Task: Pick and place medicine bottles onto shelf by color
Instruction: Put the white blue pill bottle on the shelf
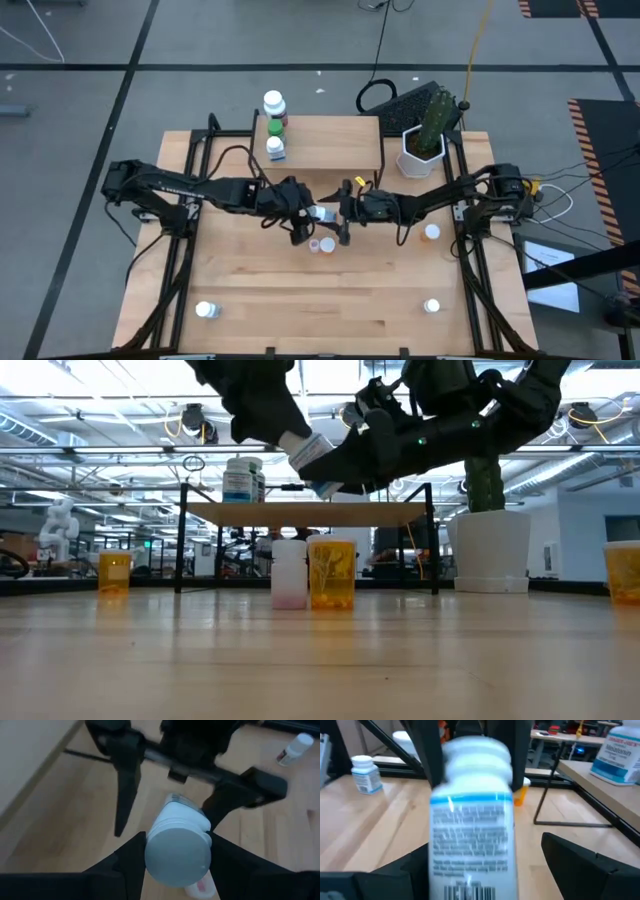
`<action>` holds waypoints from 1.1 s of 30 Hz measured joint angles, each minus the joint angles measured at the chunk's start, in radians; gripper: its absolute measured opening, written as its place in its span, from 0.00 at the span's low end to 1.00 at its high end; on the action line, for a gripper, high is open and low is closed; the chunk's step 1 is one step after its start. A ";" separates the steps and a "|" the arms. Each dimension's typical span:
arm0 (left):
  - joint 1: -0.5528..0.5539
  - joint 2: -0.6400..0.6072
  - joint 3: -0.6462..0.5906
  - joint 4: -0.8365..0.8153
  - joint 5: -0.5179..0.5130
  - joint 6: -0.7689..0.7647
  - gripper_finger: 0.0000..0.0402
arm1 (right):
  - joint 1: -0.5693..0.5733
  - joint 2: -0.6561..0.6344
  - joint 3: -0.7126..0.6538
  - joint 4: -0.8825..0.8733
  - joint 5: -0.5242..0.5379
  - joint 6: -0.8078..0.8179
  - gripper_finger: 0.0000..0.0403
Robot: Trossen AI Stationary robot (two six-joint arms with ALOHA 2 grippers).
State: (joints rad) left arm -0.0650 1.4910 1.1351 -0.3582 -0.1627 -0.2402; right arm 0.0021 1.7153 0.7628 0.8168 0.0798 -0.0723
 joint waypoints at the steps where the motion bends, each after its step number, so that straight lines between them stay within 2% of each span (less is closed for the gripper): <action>1: 0.000 0.000 0.000 0.001 0.000 -0.001 0.46 | 0.000 -0.001 0.000 -0.007 0.001 0.003 0.74; 4: 0.000 0.002 -0.001 -0.006 -0.002 -0.002 0.48 | 0.000 -0.002 0.000 -0.016 -0.003 0.032 0.67; 7: 0.001 0.002 -0.001 -0.010 -0.001 -0.001 0.51 | 0.000 -0.002 0.000 -0.036 -0.015 0.064 0.56; 12: -0.004 0.002 -0.001 -0.008 0.011 0.038 0.55 | -0.003 -0.002 -0.001 0.002 -0.131 0.132 0.36; 16: -0.010 0.000 0.000 0.006 0.021 0.134 0.56 | -0.015 0.000 -0.024 0.093 -0.279 0.231 0.35; 24: -0.058 0.001 -0.027 0.132 -0.017 0.191 0.67 | -0.015 -0.004 -0.171 0.478 -0.334 0.169 0.40; 28: -0.062 0.001 -0.088 0.327 -0.047 0.237 0.74 | -0.008 -0.003 -0.199 0.561 -0.348 0.117 0.40; 33: -0.061 0.003 -0.226 0.690 0.037 0.338 0.78 | 0.002 -0.005 -0.199 0.571 -0.350 0.085 0.40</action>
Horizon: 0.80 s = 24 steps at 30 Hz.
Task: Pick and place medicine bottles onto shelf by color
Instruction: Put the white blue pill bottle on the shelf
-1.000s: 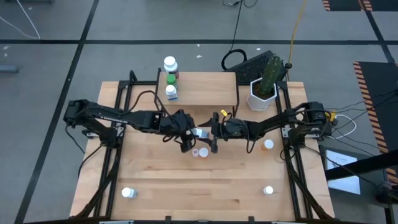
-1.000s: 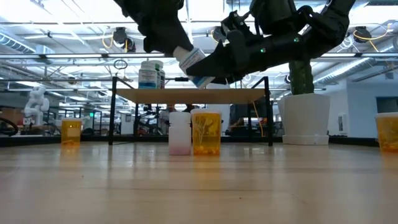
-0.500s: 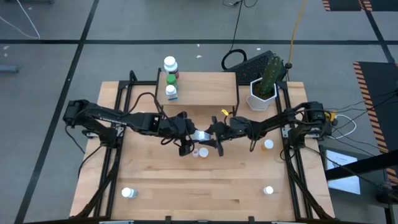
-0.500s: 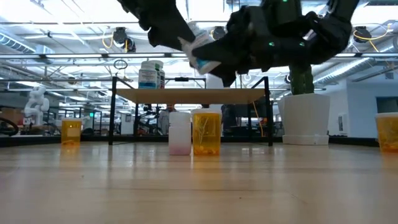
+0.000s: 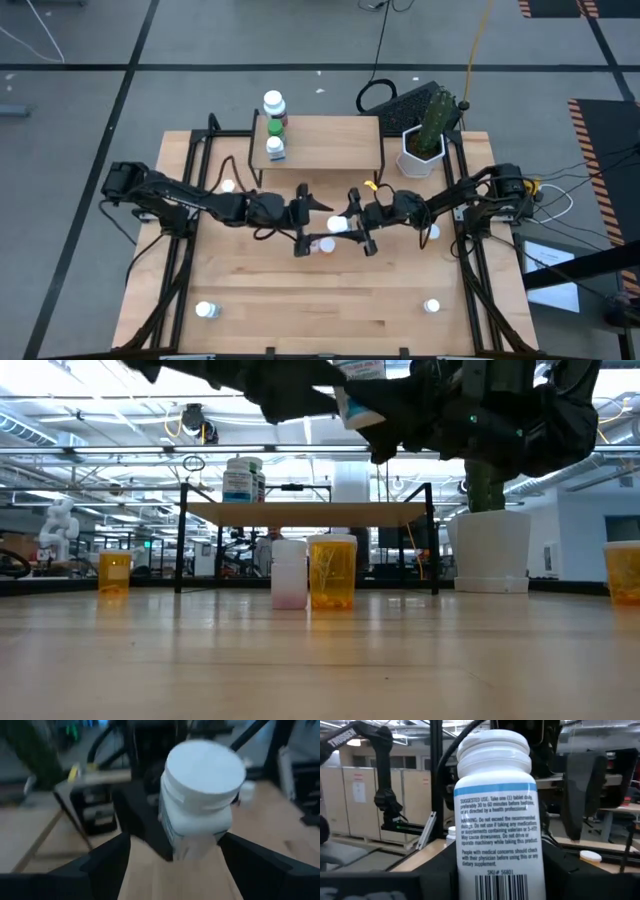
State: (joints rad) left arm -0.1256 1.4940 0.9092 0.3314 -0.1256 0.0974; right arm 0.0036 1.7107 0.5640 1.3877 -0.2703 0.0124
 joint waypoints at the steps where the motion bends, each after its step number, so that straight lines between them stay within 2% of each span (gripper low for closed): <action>1: 0.001 0.000 -0.019 0.061 0.012 0.014 0.78 | 0.000 0.000 0.000 -0.006 0.005 -0.002 0.40; 3: 0.002 -0.003 -0.048 0.156 0.030 0.036 0.77 | -0.002 0.004 0.000 -0.021 0.031 -0.005 0.40; 7: 0.001 -0.001 -0.064 0.173 0.060 0.059 0.74 | -0.001 0.002 0.000 -0.026 0.084 -0.045 0.40; 13: 0.008 0.037 -0.064 0.164 0.038 0.066 0.70 | 0.000 0.003 0.000 0.003 0.085 -0.051 0.40; 17: 0.015 0.084 -0.063 0.226 0.030 0.061 0.67 | 0.000 0.004 -0.002 -0.002 0.084 -0.051 0.40; 24: 0.015 0.083 -0.062 0.246 0.040 0.066 0.55 | 0.000 0.004 0.000 -0.009 0.083 -0.054 0.40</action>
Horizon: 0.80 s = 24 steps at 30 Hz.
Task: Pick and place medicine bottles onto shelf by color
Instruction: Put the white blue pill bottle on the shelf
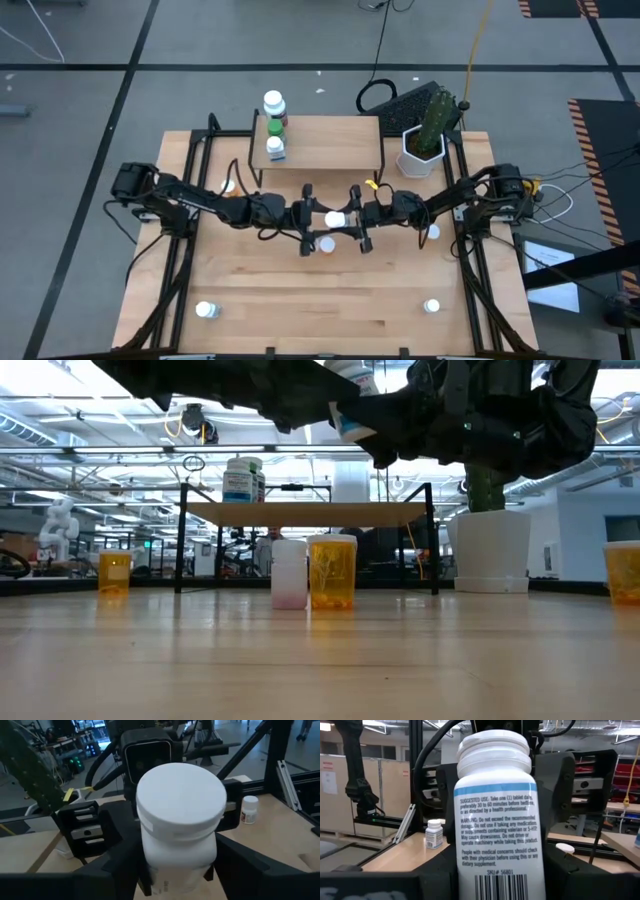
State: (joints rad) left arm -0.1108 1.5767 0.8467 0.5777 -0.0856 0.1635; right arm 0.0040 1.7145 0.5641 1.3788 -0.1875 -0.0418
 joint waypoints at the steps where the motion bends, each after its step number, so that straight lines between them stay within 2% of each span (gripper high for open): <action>1: 0.000 -0.001 0.000 0.000 0.000 0.000 0.53 | 0.000 0.000 0.001 0.000 0.000 0.000 0.40; 4: 0.003 -0.001 0.000 0.000 -0.003 -0.004 0.47 | -0.001 -0.001 0.001 -0.004 -0.036 -0.005 0.40; 8: 0.013 -0.001 0.000 -0.005 0.004 -0.028 0.41 | 0.001 -0.003 0.001 -0.028 -0.031 -0.003 0.45; 14: 0.019 -0.028 0.000 -0.044 -0.019 -0.042 0.40 | 0.000 -0.002 0.001 -0.205 0.098 0.001 0.61; 17: 0.019 -0.053 -0.002 -0.113 -0.057 -0.040 0.40 | -0.009 -0.008 0.001 -0.262 0.127 0.026 0.70; 21: 0.023 -0.089 -0.001 -0.236 -0.102 -0.036 0.38 | -0.026 -0.101 0.001 -0.491 0.141 -0.001 0.77; 24: 0.035 -0.093 0.002 -0.316 -0.106 -0.038 0.39 | -0.029 -0.215 0.001 -0.620 0.205 -0.013 0.78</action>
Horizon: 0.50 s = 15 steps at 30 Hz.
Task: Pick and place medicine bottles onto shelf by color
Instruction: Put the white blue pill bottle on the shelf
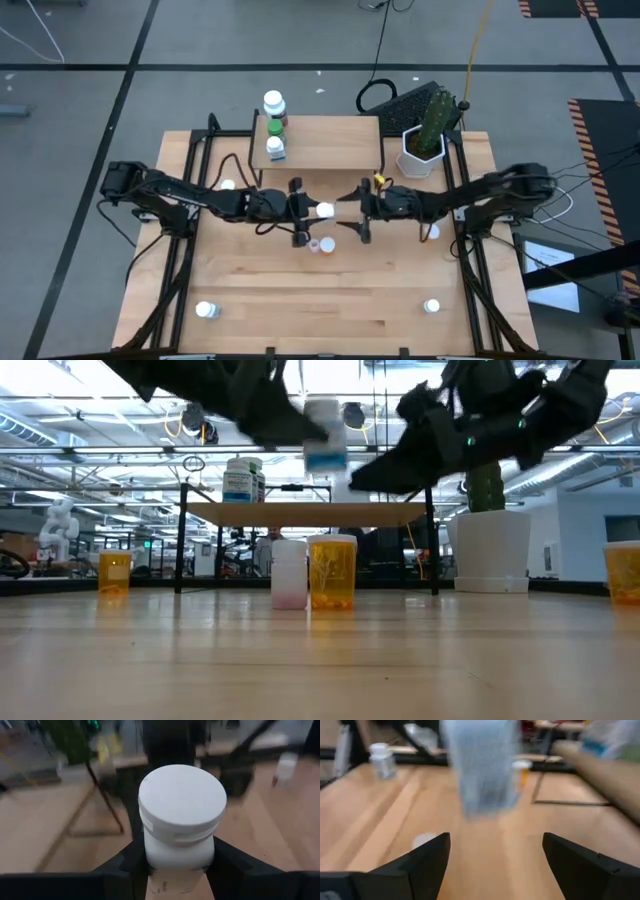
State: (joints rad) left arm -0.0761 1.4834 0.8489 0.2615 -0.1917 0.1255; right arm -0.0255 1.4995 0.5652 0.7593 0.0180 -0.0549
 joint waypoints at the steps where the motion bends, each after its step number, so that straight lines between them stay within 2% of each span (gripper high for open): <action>1: 0.004 0.002 -0.002 -0.033 0.000 -0.006 0.39 | 0.000 -0.032 0.000 -0.009 0.011 -0.001 0.78; 7: 0.029 0.037 -0.003 -0.055 0.036 -0.022 0.40 | 0.032 -0.128 0.019 0.030 0.004 -0.009 0.78; 15: 0.031 0.050 -0.002 -0.022 0.077 -0.009 0.41 | 0.062 -0.028 0.126 -0.016 0.034 -0.034 0.78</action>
State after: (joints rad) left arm -0.0450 1.5333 0.8467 0.2399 -0.1146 0.1169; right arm 0.0368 1.4716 0.6914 0.7432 0.0517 -0.0890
